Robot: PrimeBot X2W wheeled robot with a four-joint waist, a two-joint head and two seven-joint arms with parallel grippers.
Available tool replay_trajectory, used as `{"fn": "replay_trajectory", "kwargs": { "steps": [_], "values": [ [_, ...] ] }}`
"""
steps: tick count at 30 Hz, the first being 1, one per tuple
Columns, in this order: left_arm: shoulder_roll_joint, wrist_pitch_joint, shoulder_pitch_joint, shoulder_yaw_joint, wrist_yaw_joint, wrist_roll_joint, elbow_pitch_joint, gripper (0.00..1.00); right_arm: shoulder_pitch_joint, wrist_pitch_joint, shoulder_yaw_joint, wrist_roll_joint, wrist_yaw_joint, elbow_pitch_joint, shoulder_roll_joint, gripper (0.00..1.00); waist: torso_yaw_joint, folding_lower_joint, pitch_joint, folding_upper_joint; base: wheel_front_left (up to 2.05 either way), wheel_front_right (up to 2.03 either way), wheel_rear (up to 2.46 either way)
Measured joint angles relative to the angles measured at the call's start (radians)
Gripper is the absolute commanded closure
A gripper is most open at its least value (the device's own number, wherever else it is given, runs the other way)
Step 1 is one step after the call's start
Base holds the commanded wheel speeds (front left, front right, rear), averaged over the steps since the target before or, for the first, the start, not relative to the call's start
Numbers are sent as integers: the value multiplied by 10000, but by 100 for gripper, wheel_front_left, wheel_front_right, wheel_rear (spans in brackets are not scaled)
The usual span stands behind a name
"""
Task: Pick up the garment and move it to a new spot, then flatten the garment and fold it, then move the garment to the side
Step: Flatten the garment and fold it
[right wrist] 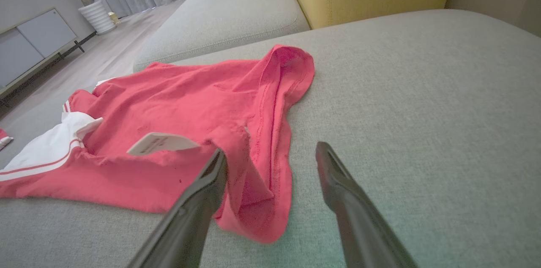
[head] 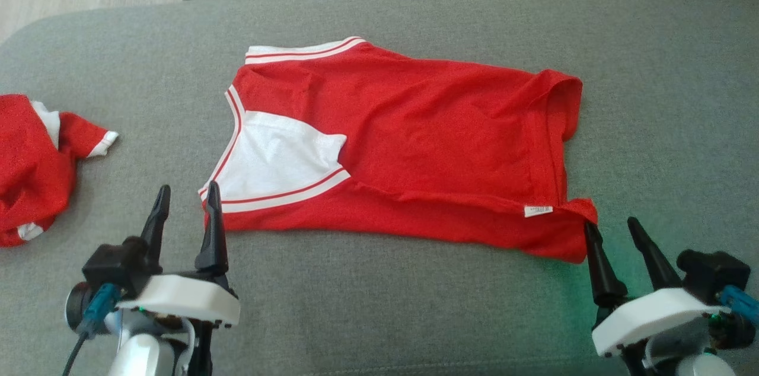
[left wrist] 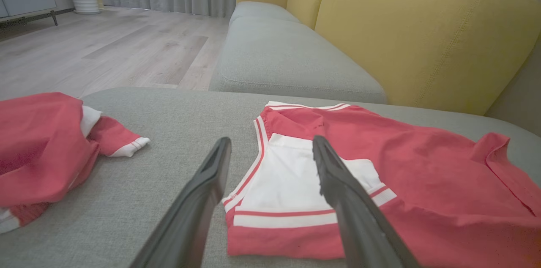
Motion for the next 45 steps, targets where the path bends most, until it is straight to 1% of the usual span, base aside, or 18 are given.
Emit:
{"fn": "replay_trajectory", "kwargs": {
  "steps": [4, 9, 21, 24, 25, 30, 35, 41, 42, 43, 44, 45],
  "values": [
    [0, 100, 155, -52, 61, 0, -46, 0, 194, 297, 27, 29, 0, 15, 0, 0, -12, 0, -103, 0, 0, 0, 0],
    [6, 171, 177, -121, 75, 2, -167, 0, 220, 318, 169, 82, 0, 4, 0, 0, -30, 0, -187, 0, 0, 0, 0],
    [96, 159, 233, -391, 224, 263, -155, 0, 241, -86, 217, -46, 0, -336, 0, 0, -96, 0, -247, 0, 0, 0, 0],
    [140, 263, 210, -502, 117, 263, 155, 0, 217, -153, 226, -128, 0, -382, 0, 0, -78, 0, -181, 0, 0, 0, 0],
    [146, 485, 124, -616, -13, 207, 606, 0, 141, -194, 282, -186, 0, -337, 0, 0, -59, 0, -81, 0, 0, 0, 0],
    [100, 792, -581, -675, -453, -286, 2125, 0, -450, -261, 483, -408, 0, 577, 0, 0, -25, 0, 278, 0, 0, 0, 0],
    [-17, 884, -1612, -629, -665, -660, 3475, 0, -1127, -449, 546, -713, 0, 1923, -2, 0, 0, 0, 662, 0, 0, 0, 0],
    [-77, 1317, -2297, -389, -936, -1189, 4656, 0, -1513, -639, 848, -625, 0, 3292, -4, 0, 0, 0, 935, 0, 0, 0, 0],
    [-75, 1398, -2393, -366, -1032, -1279, 4815, 28, -1558, -673, 892, -552, 0, 3415, -4, 0, -9, 0, 958, 0, 0, 0, 0],
    [-75, 1396, -2468, -366, -1103, -1325, 4911, 28, -1624, -731, 909, -481, 0, 3553, -6, 0, -15, 0, 975, 0, 0, 0, 0],
    [-75, 1390, -2535, -355, -1108, -1342, 4989, 74, -1722, -756, 938, -366, 0, 3674, -10, 15, -17, 0, 990, 0, 0, 0, 0],
    [-75, 1384, -2589, -355, -1160, -1352, 5074, 100, -1815, -836, 953, -261, 0, 3766, -13, 52, -17, 0, 995, 0, 0, 0, 0]
  ]
}}
